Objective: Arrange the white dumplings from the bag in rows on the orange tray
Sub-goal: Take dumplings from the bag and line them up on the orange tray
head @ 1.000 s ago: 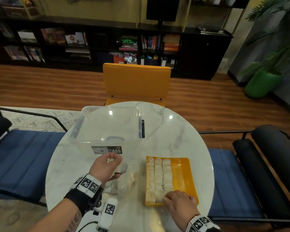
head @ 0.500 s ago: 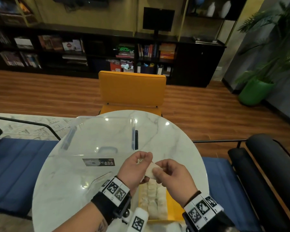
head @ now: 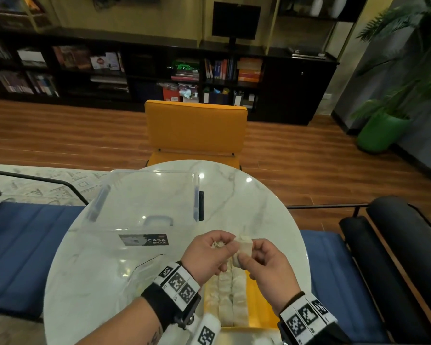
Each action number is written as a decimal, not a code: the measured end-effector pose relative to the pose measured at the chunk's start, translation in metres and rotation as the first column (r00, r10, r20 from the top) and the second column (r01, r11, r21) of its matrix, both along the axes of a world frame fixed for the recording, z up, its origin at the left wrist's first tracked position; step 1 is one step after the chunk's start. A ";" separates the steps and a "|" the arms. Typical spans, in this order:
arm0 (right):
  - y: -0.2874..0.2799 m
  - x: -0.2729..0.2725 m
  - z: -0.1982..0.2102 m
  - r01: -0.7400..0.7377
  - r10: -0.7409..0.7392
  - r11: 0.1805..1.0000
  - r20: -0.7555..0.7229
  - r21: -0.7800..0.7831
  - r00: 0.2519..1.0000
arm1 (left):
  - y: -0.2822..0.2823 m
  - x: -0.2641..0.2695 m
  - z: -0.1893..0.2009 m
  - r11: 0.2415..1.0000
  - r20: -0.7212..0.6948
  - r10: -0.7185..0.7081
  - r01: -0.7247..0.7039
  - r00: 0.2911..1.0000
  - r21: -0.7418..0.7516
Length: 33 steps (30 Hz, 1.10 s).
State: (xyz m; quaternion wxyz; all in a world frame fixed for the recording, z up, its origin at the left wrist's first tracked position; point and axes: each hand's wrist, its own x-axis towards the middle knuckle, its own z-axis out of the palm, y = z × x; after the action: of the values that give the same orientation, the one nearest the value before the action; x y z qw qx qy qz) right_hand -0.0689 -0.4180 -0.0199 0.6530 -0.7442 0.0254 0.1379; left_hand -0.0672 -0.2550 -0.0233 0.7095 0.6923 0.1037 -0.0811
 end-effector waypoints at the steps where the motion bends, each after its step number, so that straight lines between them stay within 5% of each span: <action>1: -0.002 -0.001 -0.001 -0.028 0.028 1.000 0.006 -0.002 1.000 | -0.001 -0.001 -0.001 1.000 0.011 -0.018 0.018 1.000 0.020; 7: -0.014 0.003 -0.002 -0.003 0.038 0.979 0.168 -0.205 0.985 | -0.007 -0.002 -0.017 0.976 0.053 -0.100 0.087 0.994 0.202; 13: -0.027 0.011 -0.007 -0.134 0.227 0.885 0.162 -0.446 0.960 | -0.003 -0.005 -0.029 0.953 0.050 -0.130 0.111 0.990 0.281; 19: -0.052 0.027 -0.024 -0.244 0.355 0.688 0.023 -0.683 0.935 | 0.025 -0.003 -0.071 0.757 -0.084 0.051 0.017 0.995 0.653; 24: -0.062 0.041 -0.040 -0.423 0.449 0.455 -0.208 -0.784 0.869 | 0.024 -0.003 -0.096 0.693 -0.280 -0.002 0.203 0.960 0.692; 29: -0.053 0.057 -0.059 -0.551 0.533 0.285 -0.348 -0.784 0.771 | 0.022 0.003 -0.107 0.658 -0.327 -0.035 0.269 0.944 0.704; 33: -0.044 0.074 -0.076 -0.530 0.487 0.302 -0.350 -0.792 0.800 | 0.023 0.005 -0.109 0.668 -0.339 -0.027 0.269 0.940 0.694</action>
State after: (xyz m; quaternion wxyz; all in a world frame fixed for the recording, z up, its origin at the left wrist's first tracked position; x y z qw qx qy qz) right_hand 0.0056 -0.4620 -0.0957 0.1107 -0.9315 -0.1311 0.3207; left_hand -0.0620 -0.2321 -0.1320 0.3402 0.9028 0.1764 -0.1950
